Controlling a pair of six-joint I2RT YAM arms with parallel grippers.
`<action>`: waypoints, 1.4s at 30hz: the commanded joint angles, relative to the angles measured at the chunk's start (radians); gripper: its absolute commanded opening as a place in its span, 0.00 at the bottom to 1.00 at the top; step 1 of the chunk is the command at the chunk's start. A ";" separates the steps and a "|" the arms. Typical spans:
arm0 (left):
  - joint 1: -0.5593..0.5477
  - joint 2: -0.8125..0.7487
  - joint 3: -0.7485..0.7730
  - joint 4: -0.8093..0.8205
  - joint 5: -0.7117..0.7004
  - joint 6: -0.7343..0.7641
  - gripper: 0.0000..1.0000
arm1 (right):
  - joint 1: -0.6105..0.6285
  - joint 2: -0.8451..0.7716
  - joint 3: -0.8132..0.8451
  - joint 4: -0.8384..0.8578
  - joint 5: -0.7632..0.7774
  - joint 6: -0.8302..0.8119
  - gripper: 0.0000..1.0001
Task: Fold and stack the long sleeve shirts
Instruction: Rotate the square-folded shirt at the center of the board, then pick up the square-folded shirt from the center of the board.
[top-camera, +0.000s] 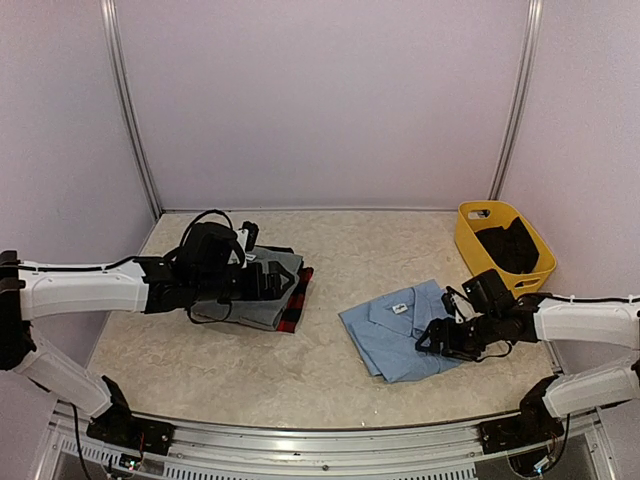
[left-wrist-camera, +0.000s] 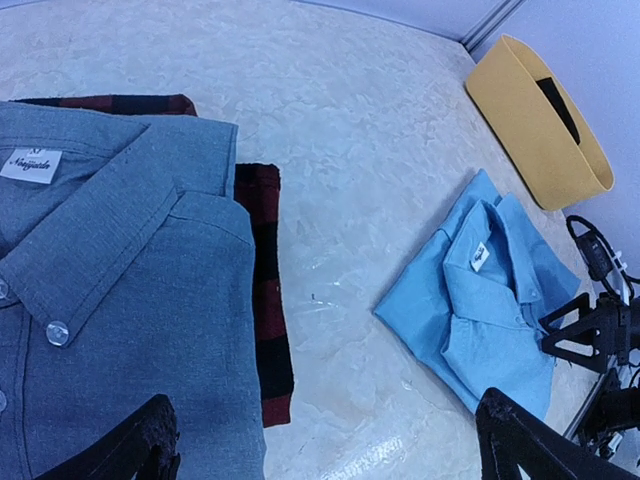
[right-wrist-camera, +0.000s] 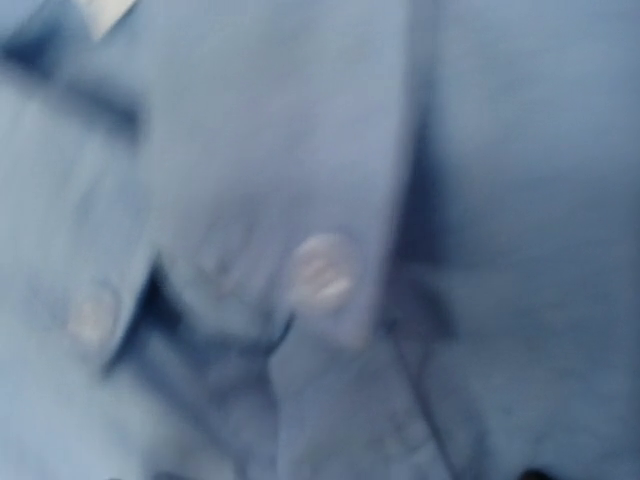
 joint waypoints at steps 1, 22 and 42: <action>-0.030 -0.019 -0.008 0.022 -0.004 -0.042 0.99 | 0.156 -0.060 -0.040 0.024 0.008 0.212 0.82; -0.117 0.339 0.126 0.190 0.334 -0.062 0.91 | 0.076 -0.105 0.124 -0.277 0.402 0.131 0.88; -0.156 0.607 0.194 0.292 0.441 -0.165 0.85 | -0.159 -0.050 -0.069 -0.045 0.152 0.061 0.80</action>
